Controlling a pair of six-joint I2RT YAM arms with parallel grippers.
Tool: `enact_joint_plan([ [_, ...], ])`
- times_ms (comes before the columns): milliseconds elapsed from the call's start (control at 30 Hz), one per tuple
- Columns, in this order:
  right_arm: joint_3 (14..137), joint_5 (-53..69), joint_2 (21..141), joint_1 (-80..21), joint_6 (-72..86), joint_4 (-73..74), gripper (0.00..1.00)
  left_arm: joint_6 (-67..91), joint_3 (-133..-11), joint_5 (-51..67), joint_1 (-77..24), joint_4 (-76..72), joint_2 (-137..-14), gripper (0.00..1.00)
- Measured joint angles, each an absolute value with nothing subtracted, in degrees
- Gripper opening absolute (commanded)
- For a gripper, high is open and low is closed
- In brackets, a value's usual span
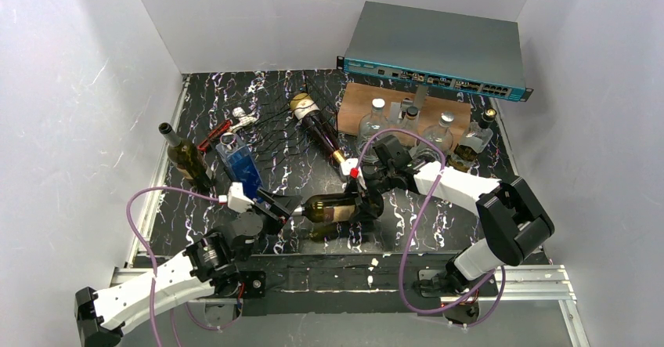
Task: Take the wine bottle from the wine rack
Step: Pick up the wine bottle from the center of the board.
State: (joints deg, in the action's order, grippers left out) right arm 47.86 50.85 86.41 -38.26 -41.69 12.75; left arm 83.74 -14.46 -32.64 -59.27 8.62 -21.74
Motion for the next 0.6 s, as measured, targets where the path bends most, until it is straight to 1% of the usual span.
enact_joint_plan([
  [67,47.83,51.16,86.41,-38.24,-41.12,12.12,0.23,83.77,-14.37,-32.8,-59.27,7.66,-22.28,0.49],
  [233,47.53,51.4,86.67,-38.0,-39.94,10.85,0.24,85.34,-14.52,-33.3,-59.24,4.23,-24.86,0.03],
  [267,47.22,51.75,86.89,-37.93,-39.83,10.5,0.24,84.47,-14.87,-33.23,-59.29,3.31,-24.84,0.0],
  [367,47.0,52.25,87.35,-37.95,-39.24,10.2,0.29,83.7,-14.92,-33.19,-59.29,3.49,-25.06,0.0],
  [400,47.0,52.4,87.5,-37.93,-39.2,10.04,0.32,83.24,-14.92,-33.21,-59.29,3.44,-25.04,0.0],
  [467,47.0,52.51,87.64,-37.95,-39.18,10.02,0.45,82.17,-14.96,-33.21,-59.29,3.2,-25.04,0.0],
  [500,47.0,52.56,87.7,-37.95,-39.18,10.0,0.53,81.69,-15.03,-33.19,-59.29,3.11,-25.08,0.0],
  [600,47.0,52.8,87.74,-38.0,-39.22,9.93,0.83,79.05,-16.56,-33.15,-59.29,3.2,-26.24,0.0],
])
